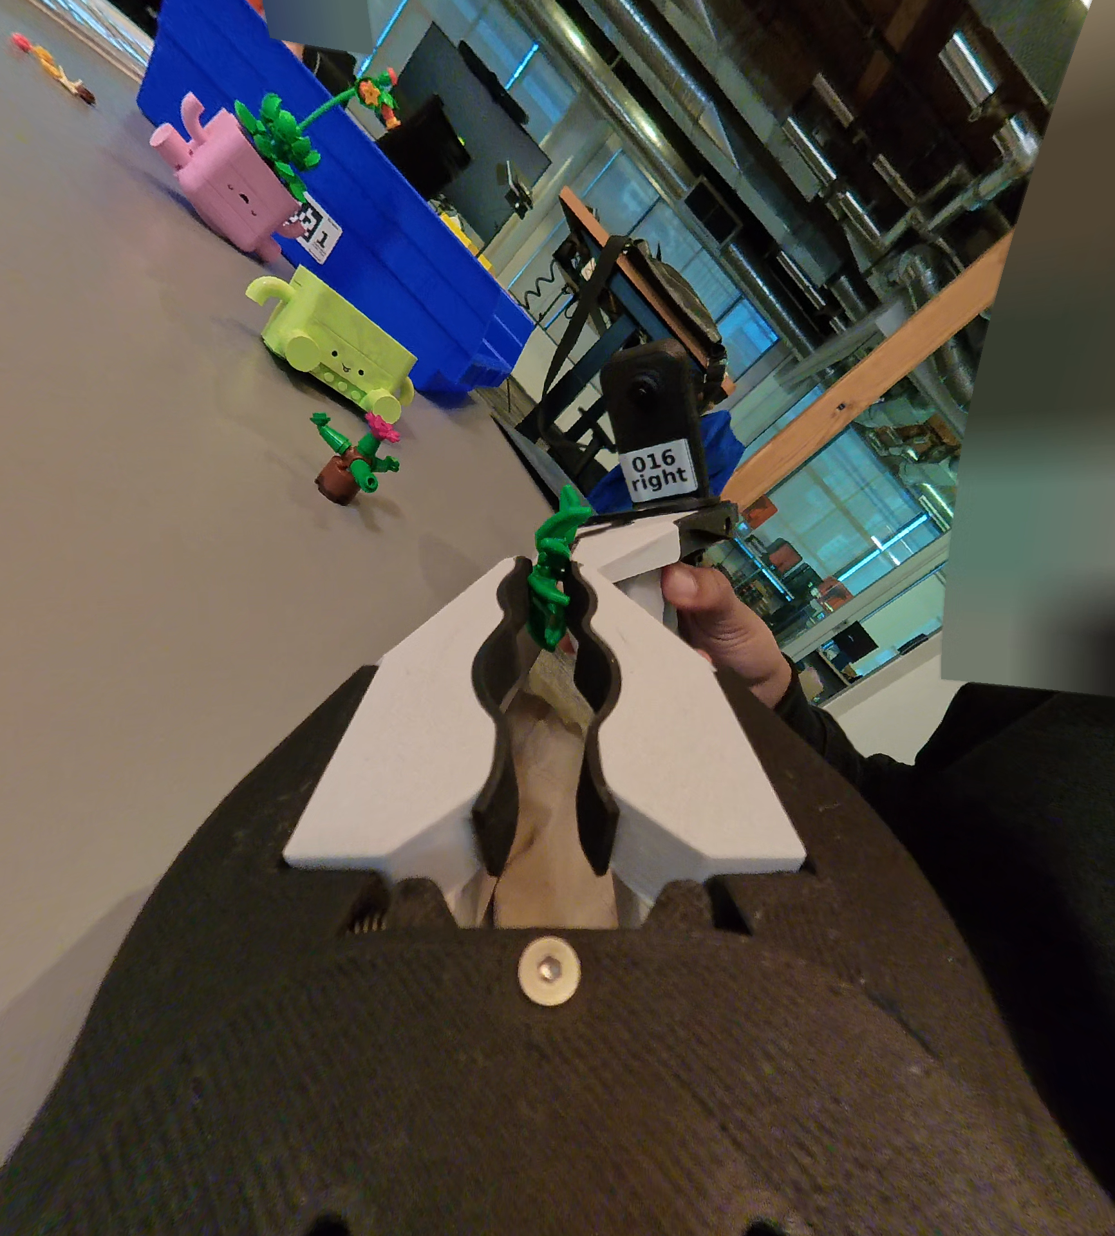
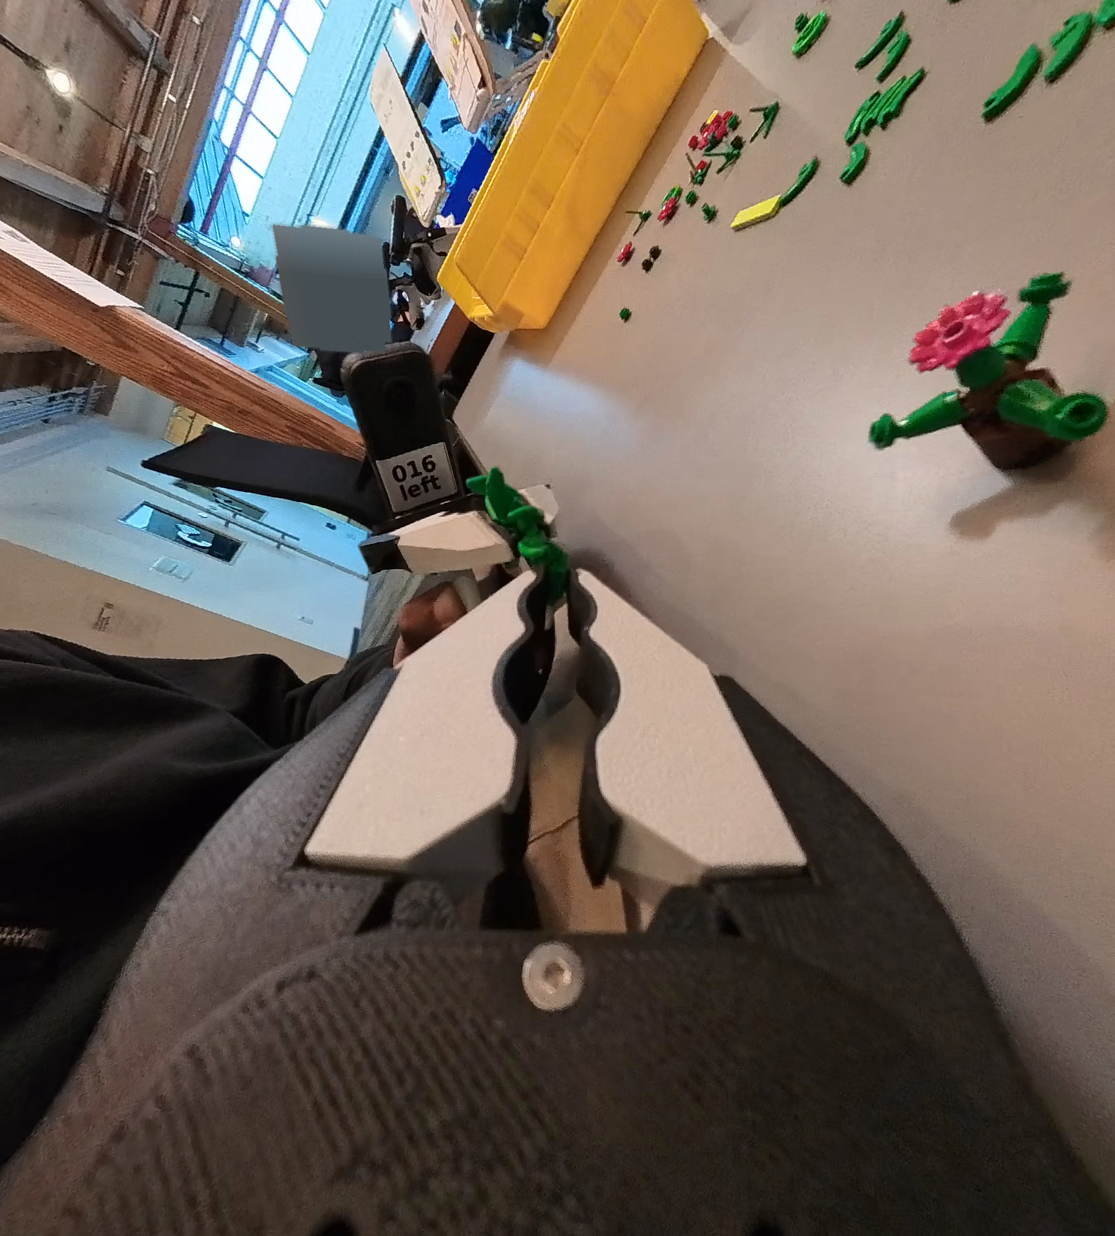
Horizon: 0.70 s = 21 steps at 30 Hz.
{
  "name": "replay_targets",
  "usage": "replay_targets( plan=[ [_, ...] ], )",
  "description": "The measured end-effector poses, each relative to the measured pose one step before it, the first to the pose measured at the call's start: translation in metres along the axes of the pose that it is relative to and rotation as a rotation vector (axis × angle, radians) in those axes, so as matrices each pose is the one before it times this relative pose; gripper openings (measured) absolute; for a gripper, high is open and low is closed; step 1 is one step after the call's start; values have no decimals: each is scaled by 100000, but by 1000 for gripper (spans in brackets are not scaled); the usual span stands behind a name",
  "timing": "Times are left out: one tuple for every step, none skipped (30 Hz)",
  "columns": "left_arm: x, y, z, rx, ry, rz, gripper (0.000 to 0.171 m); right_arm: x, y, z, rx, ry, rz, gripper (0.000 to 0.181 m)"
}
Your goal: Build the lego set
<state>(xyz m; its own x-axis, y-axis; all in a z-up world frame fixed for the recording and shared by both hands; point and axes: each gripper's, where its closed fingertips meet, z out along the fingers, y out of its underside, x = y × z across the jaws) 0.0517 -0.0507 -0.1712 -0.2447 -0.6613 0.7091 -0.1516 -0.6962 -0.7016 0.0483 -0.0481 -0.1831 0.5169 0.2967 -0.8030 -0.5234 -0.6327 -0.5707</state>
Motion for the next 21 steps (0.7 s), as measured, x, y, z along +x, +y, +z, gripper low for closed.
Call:
replay_targets(
  plan=[
    [-51,122,44,-1035,-589,475,9,77,96,-33,-953,-87,768,3],
    [-24,126,51,-810,-482,653,9,63,126,-36,-1271,-21,460,3],
    [3,125,45,-743,-306,560,9,54,108,-51,-1263,70,254,3],
    [-10,138,49,-921,-326,549,9,44,121,-58,-1588,108,357,4],
    [-31,88,43,-644,-435,517,9,68,57,-58,-1457,181,-77,4],
    [-27,61,25,-410,-408,229,9,65,48,-31,-1328,341,-564,4],
    [-24,26,15,-233,-191,57,9,53,35,-13,-1216,260,-805,4],
    [5,17,15,-100,-94,-222,9,18,30,-29,-979,-13,-821,4],
    [-38,19,14,-56,-449,2,9,33,26,-8,-656,-73,-662,4],
    [-68,15,8,-194,-723,381,9,57,-11,13,-303,124,-536,4],
    [-91,43,16,-428,-771,324,9,83,27,24,-211,480,-548,4],
    [-59,48,24,-491,-592,400,9,78,35,30,-231,422,-149,4],
    [-50,45,24,-409,-443,85,9,50,8,-3,-15,419,-109,4],
    [-95,49,31,-449,-756,70,9,81,6,11,-125,684,-321,4],
    [-76,48,12,-474,-655,364,10,90,17,21,-415,740,-360,4],
    [-39,54,9,-575,-322,175,9,67,12,15,-476,693,-535,4],
    [-6,64,0,-691,75,-229,10,43,40,13,-520,577,-666,4],
    [9,45,6,-665,154,-511,10,12,16,-11,-252,420,-657,4],
    [7,51,4,-596,157,-441,10,13,38,-5,-284,340,-505,4],
    [-7,29,2,-243,-60,-70,10,16,18,-3,-157,138,-328,4],
    [20,-36,-18,567,-34,35,10,15,12,20,-113,-134,-26,4]
  ],
)
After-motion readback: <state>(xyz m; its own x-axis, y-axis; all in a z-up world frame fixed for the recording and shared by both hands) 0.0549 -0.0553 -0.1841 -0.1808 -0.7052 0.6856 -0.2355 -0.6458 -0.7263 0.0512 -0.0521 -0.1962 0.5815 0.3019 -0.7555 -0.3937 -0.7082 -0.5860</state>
